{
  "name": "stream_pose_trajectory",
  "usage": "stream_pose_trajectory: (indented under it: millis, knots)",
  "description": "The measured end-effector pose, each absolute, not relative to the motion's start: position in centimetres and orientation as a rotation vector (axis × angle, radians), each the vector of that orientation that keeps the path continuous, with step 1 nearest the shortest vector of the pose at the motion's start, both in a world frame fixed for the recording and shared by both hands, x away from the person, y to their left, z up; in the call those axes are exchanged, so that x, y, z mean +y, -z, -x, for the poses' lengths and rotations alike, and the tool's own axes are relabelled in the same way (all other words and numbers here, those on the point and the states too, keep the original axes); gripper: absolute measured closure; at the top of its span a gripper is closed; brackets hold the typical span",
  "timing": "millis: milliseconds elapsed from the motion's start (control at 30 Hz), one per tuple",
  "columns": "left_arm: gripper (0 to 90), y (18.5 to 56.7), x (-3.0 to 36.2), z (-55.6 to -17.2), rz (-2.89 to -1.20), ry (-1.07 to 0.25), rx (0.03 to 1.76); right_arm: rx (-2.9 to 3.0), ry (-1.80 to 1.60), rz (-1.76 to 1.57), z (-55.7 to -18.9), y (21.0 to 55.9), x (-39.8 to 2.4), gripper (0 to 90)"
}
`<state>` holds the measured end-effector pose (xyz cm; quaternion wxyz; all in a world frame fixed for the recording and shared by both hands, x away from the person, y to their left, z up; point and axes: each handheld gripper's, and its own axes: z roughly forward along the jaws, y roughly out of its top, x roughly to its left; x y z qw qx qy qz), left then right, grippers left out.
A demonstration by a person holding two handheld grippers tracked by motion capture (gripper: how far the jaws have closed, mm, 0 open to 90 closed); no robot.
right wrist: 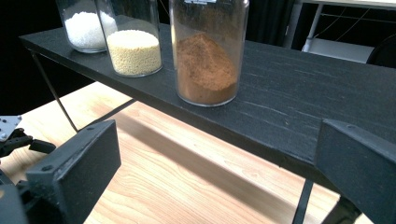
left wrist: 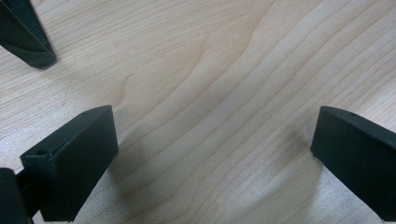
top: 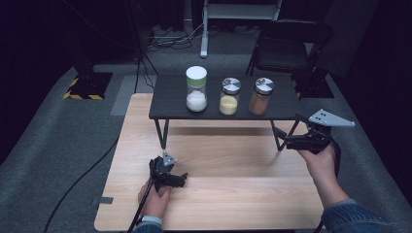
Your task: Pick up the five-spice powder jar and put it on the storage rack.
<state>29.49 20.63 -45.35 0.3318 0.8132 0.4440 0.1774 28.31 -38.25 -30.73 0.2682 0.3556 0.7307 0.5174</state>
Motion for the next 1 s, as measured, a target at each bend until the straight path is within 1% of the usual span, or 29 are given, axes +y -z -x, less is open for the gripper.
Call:
stream_pose_trajectory:
  millis: [467,667,1000]
  knots:
    - [0.4,45.4,20.6,-29.5,-2.125,-0.464,1.161,2.003,-1.385,-0.99,-27.8,34.1,-38.4,0.4]
    - [0.4,45.4,20.6,-29.5,-2.125,-0.464,1.161,2.03,-1.333,-0.98,-27.4,35.8,-38.1,0.3]
    - [0.4,45.4,20.6,-29.5,-2.125,-0.464,1.161,2.076,-1.262,-1.057,-27.4,38.7,-37.9,0.4]
